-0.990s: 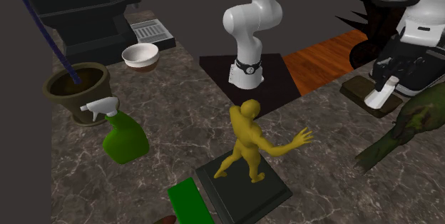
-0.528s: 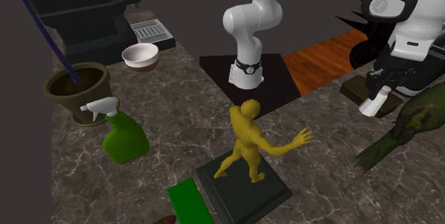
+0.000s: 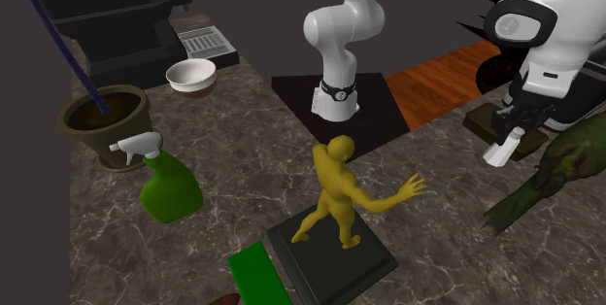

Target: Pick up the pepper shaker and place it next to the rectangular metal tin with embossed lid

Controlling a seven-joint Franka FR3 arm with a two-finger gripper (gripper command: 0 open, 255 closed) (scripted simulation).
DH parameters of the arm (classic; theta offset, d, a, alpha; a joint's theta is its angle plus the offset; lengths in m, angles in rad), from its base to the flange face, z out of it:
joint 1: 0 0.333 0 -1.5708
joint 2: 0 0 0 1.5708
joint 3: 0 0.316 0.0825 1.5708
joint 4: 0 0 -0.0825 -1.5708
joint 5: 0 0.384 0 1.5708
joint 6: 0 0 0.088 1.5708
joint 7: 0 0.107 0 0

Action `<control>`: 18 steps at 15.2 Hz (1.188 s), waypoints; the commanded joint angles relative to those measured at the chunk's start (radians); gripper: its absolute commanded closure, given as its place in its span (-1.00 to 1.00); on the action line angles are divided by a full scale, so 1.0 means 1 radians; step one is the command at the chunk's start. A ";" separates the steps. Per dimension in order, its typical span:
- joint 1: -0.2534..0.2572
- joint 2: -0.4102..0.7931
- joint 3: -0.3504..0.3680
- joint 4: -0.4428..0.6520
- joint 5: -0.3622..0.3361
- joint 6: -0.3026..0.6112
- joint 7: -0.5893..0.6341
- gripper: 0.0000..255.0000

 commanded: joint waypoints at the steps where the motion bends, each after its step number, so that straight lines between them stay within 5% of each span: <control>1: 0.000 0.002 0.000 0.000 -0.001 0.002 0.001 1.00; 5: 0.000 0.002 0.000 0.000 -0.001 0.002 0.001 1.00; 6: 0.000 0.002 0.000 0.000 -0.001 0.002 0.001 -1.00; 11: 0.000 0.002 0.000 0.000 -0.001 0.002 0.001 -1.00; 15: 0.005 -0.091 -0.011 0.046 0.049 -0.128 -0.036 -1.00; 18: 0.006 -0.091 -0.011 0.046 0.049 -0.128 -0.036 -1.00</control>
